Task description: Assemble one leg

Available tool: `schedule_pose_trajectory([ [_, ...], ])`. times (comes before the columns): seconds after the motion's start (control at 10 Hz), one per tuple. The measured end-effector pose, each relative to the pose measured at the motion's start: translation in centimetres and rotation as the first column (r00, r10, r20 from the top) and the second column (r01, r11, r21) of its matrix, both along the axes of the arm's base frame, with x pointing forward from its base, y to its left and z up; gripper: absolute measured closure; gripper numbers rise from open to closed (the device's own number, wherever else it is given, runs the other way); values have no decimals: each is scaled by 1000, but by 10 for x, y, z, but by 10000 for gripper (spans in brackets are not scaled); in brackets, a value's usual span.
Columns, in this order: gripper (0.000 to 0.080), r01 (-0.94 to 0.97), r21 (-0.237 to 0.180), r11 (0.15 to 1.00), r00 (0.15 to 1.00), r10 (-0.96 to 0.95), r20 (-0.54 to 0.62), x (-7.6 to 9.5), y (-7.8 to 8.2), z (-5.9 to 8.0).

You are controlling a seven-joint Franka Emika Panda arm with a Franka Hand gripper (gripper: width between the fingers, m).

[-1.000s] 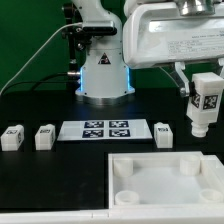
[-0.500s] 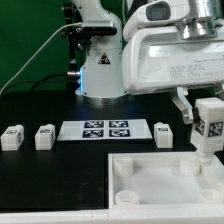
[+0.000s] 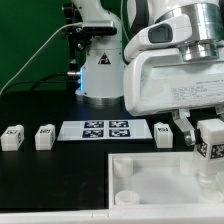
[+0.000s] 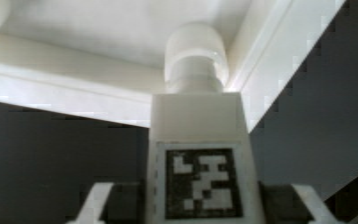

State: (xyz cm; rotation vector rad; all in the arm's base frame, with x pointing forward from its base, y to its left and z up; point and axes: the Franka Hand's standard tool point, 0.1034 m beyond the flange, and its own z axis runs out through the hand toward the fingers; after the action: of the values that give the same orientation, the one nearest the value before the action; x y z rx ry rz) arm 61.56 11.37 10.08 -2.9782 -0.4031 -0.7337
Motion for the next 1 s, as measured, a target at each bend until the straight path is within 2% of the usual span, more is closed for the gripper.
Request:
schedule_pose_trajectory([
  [0.4, 508, -2, 1, 1000, 1000, 2, -3, 6, 3, -8],
  [1.0, 508, -4, 2, 1000, 1000, 4, 2, 4, 5, -25],
])
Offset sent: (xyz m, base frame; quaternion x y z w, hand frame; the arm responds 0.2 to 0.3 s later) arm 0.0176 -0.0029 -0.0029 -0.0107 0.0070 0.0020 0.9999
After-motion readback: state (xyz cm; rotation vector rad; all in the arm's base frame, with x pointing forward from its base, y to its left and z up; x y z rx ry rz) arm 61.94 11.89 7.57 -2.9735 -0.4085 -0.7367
